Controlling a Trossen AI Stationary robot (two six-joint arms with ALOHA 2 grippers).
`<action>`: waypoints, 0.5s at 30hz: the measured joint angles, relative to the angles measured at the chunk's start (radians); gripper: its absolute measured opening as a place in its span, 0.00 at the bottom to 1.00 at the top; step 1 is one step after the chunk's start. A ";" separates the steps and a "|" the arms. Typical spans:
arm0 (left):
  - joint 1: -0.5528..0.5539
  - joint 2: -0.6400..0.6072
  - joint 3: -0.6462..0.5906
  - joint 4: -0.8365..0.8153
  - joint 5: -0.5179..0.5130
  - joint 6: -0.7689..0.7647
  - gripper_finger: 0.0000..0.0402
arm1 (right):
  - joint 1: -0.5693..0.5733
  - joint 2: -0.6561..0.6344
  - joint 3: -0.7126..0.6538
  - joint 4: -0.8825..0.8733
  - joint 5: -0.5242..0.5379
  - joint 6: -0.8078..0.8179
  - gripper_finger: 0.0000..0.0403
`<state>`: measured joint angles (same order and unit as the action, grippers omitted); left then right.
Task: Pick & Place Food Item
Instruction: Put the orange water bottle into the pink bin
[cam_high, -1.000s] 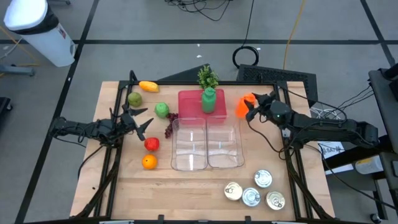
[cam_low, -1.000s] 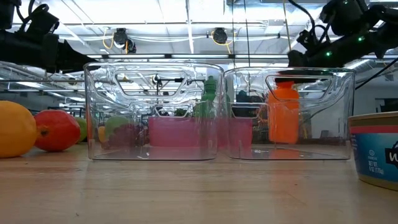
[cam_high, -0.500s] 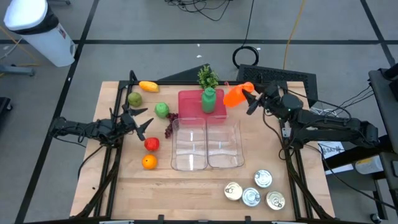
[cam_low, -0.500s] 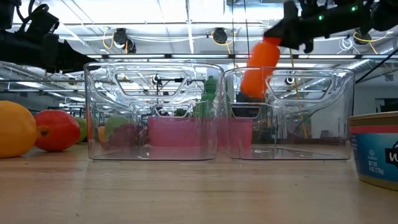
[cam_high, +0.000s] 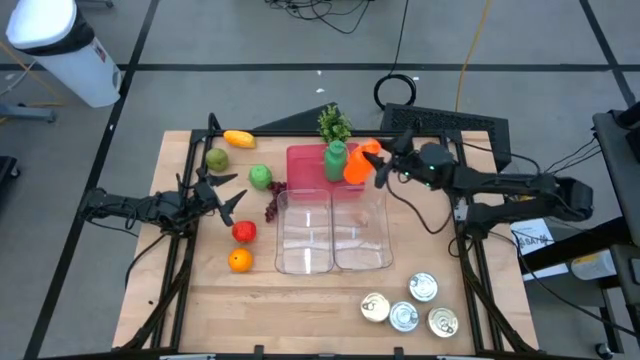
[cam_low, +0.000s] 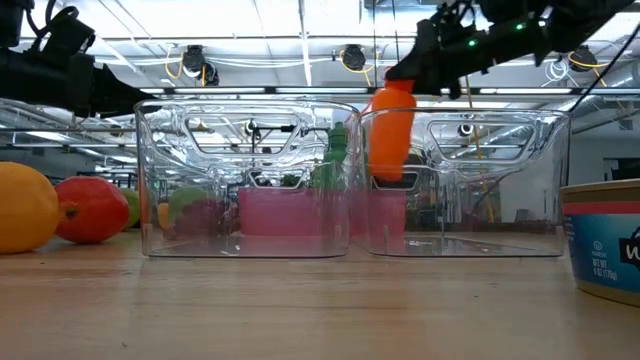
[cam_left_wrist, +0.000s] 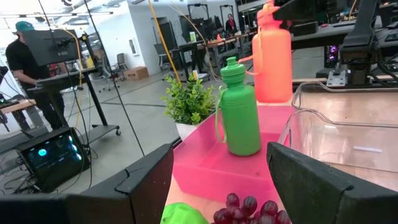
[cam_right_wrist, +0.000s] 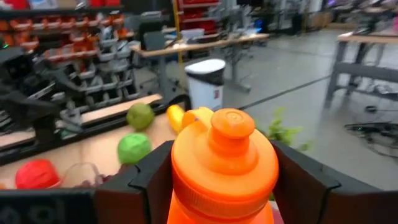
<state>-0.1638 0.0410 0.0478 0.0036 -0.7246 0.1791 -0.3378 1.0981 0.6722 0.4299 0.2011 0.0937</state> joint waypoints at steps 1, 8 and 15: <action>0.000 0.000 0.000 0.000 0.000 0.000 0.68 | 0.002 0.018 0.009 -0.005 -0.001 0.000 0.52; 0.000 0.000 0.000 0.000 0.000 0.000 0.68 | 0.013 0.111 0.042 -0.001 0.004 -0.008 0.54; 0.000 0.000 0.000 0.000 0.000 0.000 0.68 | 0.013 0.139 0.042 -0.016 0.004 -0.001 0.54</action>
<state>-0.1638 0.0406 0.0475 0.0035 -0.7246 0.1791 -0.3252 1.2371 0.7143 0.4139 0.2054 0.0929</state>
